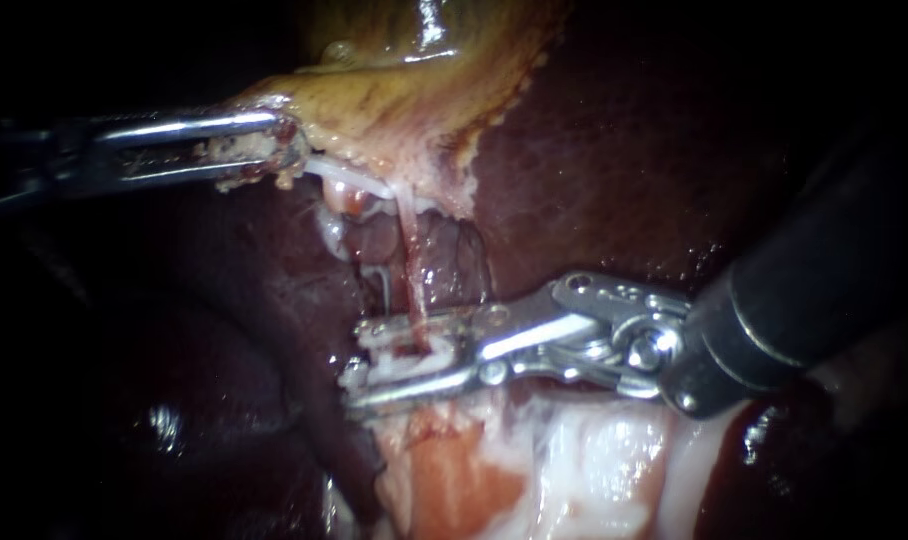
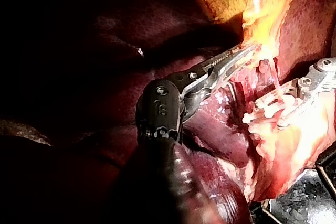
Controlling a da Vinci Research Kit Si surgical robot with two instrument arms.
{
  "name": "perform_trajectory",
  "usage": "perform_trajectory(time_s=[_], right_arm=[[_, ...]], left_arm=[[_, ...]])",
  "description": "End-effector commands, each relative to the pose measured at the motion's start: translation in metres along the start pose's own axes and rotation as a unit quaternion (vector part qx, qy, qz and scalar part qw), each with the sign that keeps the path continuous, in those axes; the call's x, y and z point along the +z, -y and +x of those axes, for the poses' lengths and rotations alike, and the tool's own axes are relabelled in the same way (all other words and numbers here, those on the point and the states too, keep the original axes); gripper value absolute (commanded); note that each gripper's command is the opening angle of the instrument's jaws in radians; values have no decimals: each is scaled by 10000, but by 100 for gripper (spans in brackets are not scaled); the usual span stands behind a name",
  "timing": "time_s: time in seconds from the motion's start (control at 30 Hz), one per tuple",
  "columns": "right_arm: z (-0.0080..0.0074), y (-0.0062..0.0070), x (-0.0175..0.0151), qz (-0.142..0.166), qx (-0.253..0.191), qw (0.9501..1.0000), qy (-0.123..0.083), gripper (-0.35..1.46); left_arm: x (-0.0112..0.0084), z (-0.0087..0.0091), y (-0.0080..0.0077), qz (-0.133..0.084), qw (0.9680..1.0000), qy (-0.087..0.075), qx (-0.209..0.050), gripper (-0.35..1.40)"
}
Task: Clipping second clip right tube
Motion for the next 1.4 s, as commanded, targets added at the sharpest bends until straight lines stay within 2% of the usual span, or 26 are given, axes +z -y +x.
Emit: perform_trajectory(time_s=[0.03, 0.27, 0.43, 0.9, 1.4], right_arm=[[1, 6, 1, 72, -9, 10000, 35, 50], [15, 31, 0, 479, -47, 9988, 28, 49], [25, 38, -9, 432, -31, 9990, -91, 48], [23, 34, -16, 364, 5, 9992, -132, 40], [23, 27, -20, 352, 36, 9993, -139, 5]], left_arm=[[-1, 0, 0, -1, 10000, 1, 0, -35], [-2, 0, 0, -4, 10000, 3, 1, -35], [-2, 0, 0, -3, 10000, 2, 1, -35], [-3, 0, -1, -3, 10000, 2, 1, -35], [-3, 0, -1, -3, 10000, 3, 0, -35]])
